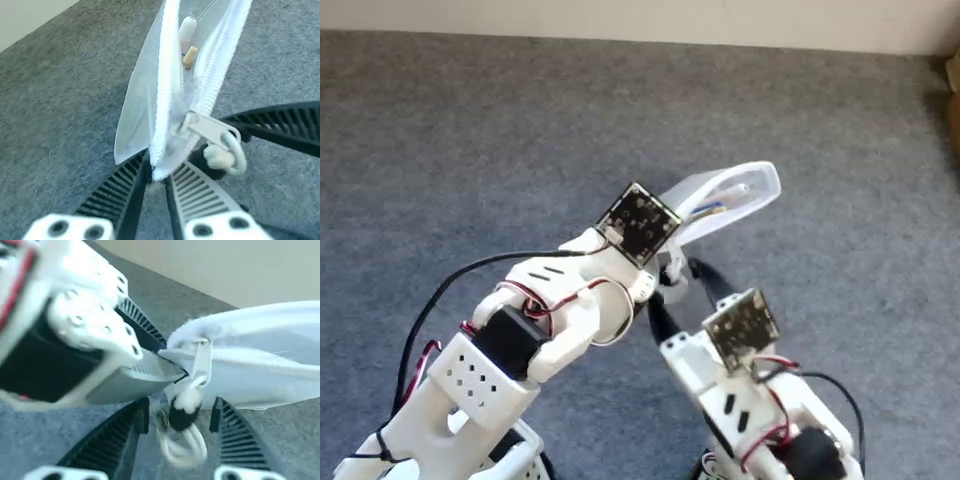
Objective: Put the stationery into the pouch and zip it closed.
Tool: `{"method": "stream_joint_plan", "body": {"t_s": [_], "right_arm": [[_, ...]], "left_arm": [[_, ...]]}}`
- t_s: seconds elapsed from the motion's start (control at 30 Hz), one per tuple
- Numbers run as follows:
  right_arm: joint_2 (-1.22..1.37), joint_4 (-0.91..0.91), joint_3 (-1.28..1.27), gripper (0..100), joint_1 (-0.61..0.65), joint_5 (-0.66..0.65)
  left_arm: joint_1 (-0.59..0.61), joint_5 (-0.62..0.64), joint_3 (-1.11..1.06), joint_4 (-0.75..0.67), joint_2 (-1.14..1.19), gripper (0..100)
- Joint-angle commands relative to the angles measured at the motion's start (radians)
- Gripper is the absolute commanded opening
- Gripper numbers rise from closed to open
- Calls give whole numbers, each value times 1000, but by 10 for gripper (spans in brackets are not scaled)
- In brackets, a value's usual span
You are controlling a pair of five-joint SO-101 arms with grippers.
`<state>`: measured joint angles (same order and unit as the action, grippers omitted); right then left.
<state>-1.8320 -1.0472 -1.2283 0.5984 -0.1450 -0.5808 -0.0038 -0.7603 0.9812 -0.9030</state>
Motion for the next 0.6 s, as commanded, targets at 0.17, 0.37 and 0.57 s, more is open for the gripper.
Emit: {"method": "stream_joint_plan", "body": {"t_s": [0.17, 0.37, 0.57], "right_arm": [[-4, 119, -33, 94, -82, 5], [-4, 116, -33, 85, -85, 5], [-4, 105, -33, 79, -85, 3]], "left_arm": [[13, 14, 10, 11, -38, 5], [13, 14, 10, 12, -38, 5], [13, 14, 10, 25, -38, 5]]}}
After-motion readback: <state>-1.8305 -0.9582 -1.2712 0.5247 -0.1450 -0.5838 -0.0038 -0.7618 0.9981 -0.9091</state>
